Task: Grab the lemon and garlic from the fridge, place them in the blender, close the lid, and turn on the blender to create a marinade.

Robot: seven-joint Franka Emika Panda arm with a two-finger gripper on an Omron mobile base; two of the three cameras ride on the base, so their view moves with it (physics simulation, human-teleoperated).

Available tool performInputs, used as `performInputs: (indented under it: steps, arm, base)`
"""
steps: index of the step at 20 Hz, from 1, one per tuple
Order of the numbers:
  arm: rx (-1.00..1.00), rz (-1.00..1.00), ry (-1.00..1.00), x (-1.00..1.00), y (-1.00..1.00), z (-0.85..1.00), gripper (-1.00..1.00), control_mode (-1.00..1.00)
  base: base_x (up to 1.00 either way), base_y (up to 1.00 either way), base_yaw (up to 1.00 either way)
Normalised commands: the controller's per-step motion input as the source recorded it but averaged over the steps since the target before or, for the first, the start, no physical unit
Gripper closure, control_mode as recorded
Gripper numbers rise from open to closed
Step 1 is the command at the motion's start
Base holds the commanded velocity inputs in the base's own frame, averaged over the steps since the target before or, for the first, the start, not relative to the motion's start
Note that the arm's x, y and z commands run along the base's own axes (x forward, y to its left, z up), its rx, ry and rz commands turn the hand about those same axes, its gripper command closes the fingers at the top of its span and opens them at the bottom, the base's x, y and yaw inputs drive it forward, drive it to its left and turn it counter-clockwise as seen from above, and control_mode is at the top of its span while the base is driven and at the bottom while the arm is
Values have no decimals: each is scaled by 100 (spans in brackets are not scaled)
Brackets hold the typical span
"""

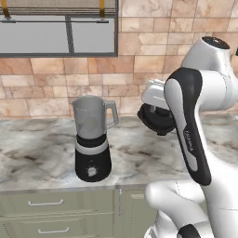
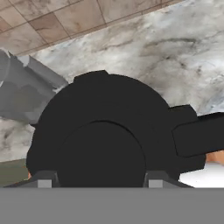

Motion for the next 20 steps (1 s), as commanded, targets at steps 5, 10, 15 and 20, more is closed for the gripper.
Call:
performInputs:
  steps: [5, 10, 15, 20]
  arm:
    - [0, 0, 0, 17, 64, 49, 100, -100]
    - [0, -1, 1, 56, 59, 14, 100, -100]
    - [0, -2, 3, 63, 60, 0, 100, -100]
    - [0, -1, 14, 48, 54, 1, 100, -100]
  base:
    - [0, 0, 0]
    - [0, 0, 0]
    - [0, 0, 0]
    - [0, 0, 0]
